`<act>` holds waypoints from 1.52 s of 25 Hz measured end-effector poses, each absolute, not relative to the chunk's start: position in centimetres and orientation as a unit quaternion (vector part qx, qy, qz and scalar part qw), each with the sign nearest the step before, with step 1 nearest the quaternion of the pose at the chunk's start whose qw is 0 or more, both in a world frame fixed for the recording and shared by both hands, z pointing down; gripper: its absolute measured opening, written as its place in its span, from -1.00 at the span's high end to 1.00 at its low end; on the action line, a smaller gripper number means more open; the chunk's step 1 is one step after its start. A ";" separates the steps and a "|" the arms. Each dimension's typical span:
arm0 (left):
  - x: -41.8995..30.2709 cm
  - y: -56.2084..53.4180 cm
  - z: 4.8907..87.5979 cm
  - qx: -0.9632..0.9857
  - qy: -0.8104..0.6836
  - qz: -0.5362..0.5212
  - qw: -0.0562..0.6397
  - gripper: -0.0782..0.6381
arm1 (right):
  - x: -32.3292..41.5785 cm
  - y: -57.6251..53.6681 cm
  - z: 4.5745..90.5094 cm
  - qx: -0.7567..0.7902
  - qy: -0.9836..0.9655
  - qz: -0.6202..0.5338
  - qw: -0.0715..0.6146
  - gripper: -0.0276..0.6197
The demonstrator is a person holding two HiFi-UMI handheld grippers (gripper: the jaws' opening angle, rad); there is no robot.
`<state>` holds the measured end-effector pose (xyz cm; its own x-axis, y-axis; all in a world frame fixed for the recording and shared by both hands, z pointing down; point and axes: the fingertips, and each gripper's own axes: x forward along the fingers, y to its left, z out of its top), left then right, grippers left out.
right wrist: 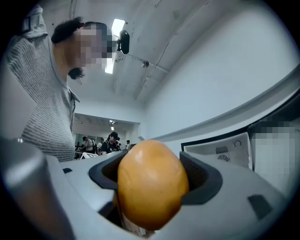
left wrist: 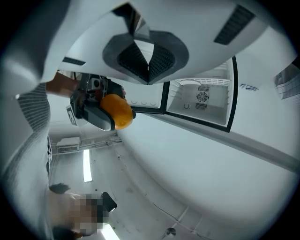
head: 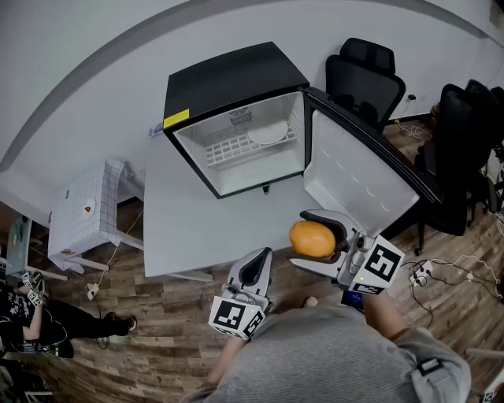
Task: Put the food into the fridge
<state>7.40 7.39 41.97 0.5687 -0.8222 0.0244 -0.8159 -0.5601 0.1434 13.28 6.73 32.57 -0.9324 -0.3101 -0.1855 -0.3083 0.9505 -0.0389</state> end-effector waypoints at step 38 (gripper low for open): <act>9.6 7.9 42.3 0.882 -0.466 -0.018 0.067 0.75 | 15.7 6.6 31.8 -0.166 0.979 -0.026 0.118 -0.13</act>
<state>9.63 7.87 42.30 0.5655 -0.8242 0.0303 -0.8193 -0.5571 0.1357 15.67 6.56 31.76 -0.9169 -0.3312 -0.2227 -0.3188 0.9435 -0.0906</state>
